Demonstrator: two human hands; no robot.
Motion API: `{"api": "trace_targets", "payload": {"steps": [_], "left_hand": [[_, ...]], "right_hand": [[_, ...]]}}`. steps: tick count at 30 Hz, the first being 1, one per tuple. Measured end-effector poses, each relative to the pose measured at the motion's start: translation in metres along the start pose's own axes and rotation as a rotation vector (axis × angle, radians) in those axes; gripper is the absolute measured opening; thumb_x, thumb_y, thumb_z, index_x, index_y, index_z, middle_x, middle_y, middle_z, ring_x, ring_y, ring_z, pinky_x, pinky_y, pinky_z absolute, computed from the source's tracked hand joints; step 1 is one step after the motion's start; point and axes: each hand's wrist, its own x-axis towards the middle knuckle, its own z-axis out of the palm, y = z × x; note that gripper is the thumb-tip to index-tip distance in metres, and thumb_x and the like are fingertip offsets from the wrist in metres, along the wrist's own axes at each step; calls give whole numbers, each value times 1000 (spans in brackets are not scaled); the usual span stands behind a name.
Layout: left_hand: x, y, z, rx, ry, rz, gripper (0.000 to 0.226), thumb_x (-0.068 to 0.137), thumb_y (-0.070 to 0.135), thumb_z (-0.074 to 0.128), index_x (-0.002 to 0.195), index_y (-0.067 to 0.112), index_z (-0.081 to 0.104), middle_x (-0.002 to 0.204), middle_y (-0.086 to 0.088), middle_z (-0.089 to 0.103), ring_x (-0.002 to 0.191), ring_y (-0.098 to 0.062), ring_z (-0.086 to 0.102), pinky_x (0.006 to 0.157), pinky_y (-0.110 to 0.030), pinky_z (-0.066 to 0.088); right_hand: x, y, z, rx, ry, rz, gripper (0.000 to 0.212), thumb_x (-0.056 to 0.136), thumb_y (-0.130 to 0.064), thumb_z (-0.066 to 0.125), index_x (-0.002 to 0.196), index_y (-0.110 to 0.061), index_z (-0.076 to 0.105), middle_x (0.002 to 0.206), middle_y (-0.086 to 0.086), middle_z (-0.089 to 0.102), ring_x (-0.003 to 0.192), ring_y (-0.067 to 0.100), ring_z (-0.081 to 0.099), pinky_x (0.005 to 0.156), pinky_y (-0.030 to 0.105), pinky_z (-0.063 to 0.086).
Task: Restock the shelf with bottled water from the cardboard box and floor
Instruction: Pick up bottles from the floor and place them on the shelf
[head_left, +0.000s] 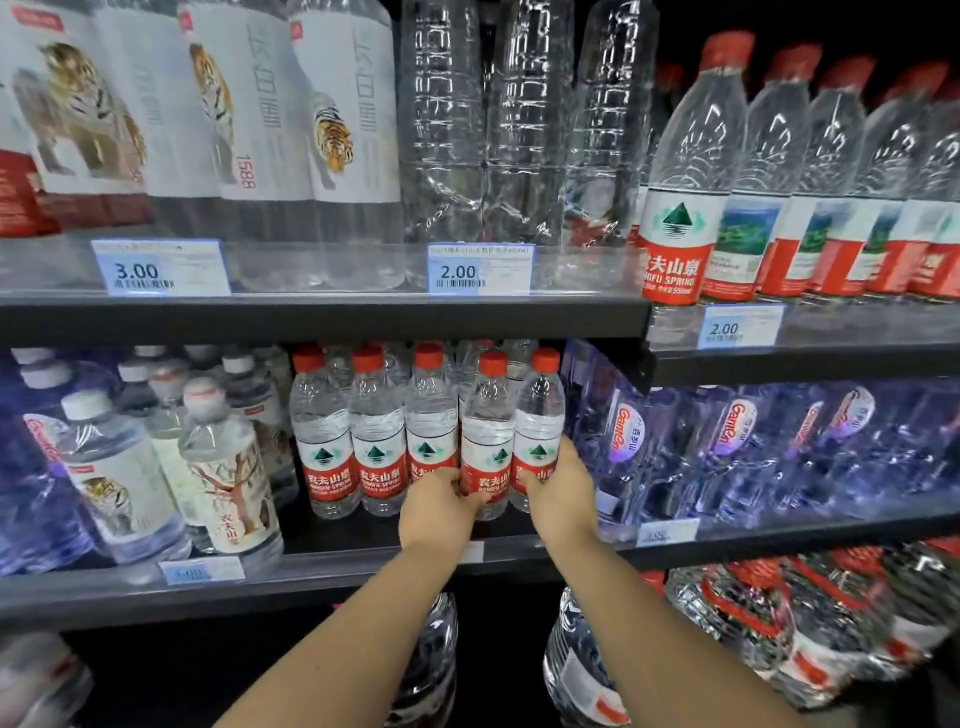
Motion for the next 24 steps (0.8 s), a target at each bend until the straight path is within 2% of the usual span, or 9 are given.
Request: {"api": "trace_targets", "payload": {"steps": [3, 8, 12, 16, 20, 22, 24], "left_hand": [[7, -8, -1, 34, 72, -33, 26, 85, 35, 70, 106, 19, 70, 100, 4, 72, 91, -16, 66, 76, -28, 52], [12, -16, 3, 17, 69, -17, 30, 84, 34, 71, 108, 17, 71, 103, 3, 72, 93, -15, 66, 82, -30, 53], [15, -18, 4, -29, 86, 2, 31, 84, 33, 72, 109, 14, 71, 101, 1, 73, 92, -15, 66, 82, -31, 54], [14, -17, 5, -33, 104, 39, 30, 84, 31, 72, 110, 15, 71, 99, 1, 73, 92, -16, 67, 82, -32, 54], [11, -21, -5, -7, 75, 130, 21, 84, 24, 70, 103, 17, 71, 93, 4, 72, 91, -13, 67, 82, -31, 54], [8, -26, -13, 30, 65, 202, 18, 85, 21, 69, 102, 19, 70, 92, 7, 71, 89, -11, 66, 81, -30, 54], [6, -33, -22, 114, 91, 310, 21, 84, 20, 69, 105, 20, 69, 97, 7, 69, 92, -12, 65, 81, -29, 53]], "right_hand": [[14, 2, 6, -76, 14, 23, 39, 91, -13, 61, 128, -13, 49, 120, 10, 64, 107, 28, 63, 85, 35, 50], [32, 6, 18, -87, -6, -15, 28, 94, -8, 52, 122, -10, 53, 115, 14, 64, 102, 30, 63, 81, 32, 49], [46, 8, 25, -55, -11, -1, 34, 93, -6, 53, 127, -11, 53, 116, 14, 65, 104, 30, 64, 83, 32, 51], [49, 7, 22, -10, -100, 32, 43, 96, -6, 49, 138, -12, 45, 119, 11, 66, 104, 27, 64, 83, 26, 46], [27, 9, 13, 95, -113, -9, 45, 90, -3, 57, 133, -12, 51, 124, 5, 62, 109, 18, 60, 97, 29, 47], [14, 12, 9, 106, -167, -33, 39, 86, -6, 66, 123, -11, 56, 116, 5, 61, 99, 15, 59, 96, 36, 51], [7, 10, 9, 80, -284, -36, 42, 81, -11, 73, 120, -12, 55, 107, 3, 59, 95, 17, 59, 91, 36, 52]]}}
